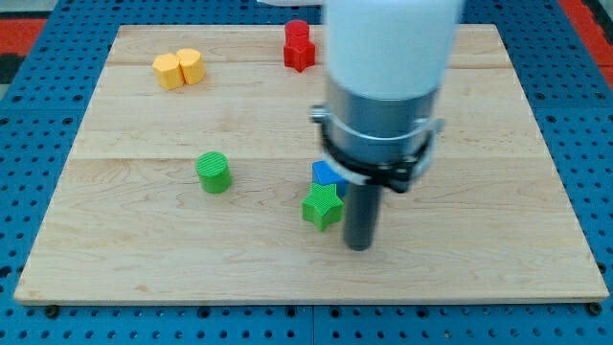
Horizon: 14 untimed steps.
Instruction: Push the green star into the green circle
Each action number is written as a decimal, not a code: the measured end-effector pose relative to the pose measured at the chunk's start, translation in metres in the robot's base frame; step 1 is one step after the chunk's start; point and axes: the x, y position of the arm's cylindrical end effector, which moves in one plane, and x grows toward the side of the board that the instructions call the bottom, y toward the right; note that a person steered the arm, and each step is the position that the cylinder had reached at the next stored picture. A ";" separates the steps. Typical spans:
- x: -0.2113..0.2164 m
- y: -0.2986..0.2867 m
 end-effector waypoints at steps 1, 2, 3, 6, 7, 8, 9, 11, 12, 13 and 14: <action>-0.008 0.002; -0.012 -0.043; -0.024 -0.085; -0.029 -0.026; -0.046 -0.011; -0.049 -0.050; -0.061 -0.088; -0.077 -0.066; -0.104 -0.061; -0.106 -0.085; -0.098 -0.130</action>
